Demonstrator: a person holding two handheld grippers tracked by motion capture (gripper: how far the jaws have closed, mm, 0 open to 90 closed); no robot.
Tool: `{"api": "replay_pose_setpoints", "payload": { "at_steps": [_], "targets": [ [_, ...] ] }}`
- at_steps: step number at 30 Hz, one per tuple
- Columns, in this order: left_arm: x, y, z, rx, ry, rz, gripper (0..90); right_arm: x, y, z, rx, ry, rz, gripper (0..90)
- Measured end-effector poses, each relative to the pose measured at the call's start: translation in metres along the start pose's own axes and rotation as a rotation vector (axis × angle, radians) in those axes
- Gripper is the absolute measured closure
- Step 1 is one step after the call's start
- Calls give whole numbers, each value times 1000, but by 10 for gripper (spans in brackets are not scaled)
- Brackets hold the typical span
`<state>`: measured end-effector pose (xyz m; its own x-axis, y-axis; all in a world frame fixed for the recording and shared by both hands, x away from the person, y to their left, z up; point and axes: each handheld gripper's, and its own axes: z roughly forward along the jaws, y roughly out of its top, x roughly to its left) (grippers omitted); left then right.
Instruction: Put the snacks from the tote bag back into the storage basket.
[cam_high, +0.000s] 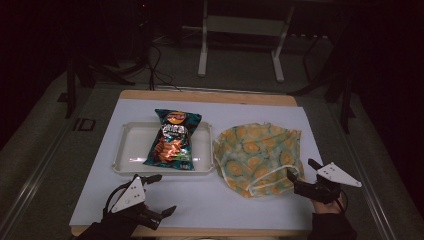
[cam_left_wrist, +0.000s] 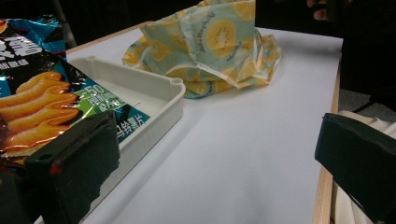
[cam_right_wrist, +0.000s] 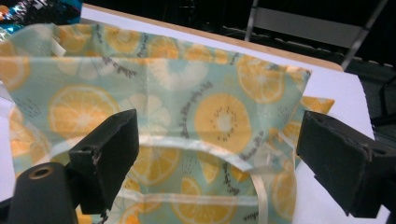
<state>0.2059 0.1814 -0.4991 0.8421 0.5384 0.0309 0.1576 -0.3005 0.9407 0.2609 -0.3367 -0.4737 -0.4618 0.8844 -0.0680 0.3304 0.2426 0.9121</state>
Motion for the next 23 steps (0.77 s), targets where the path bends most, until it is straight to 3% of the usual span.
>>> {"api": "replay_pose_setpoints", "payload": {
  "at_steps": [10,14,23],
  "targets": [
    [0,0,0,3,3,-3,5,4,-4,0,-43,-83,-12,129],
    [0,0,0,5,7,-5,4,0,-7,0,-46,-85,20,133],
    [1,0,0,8,10,-4,4,-1,-8,2,-40,-80,26,135]
  ]
}}
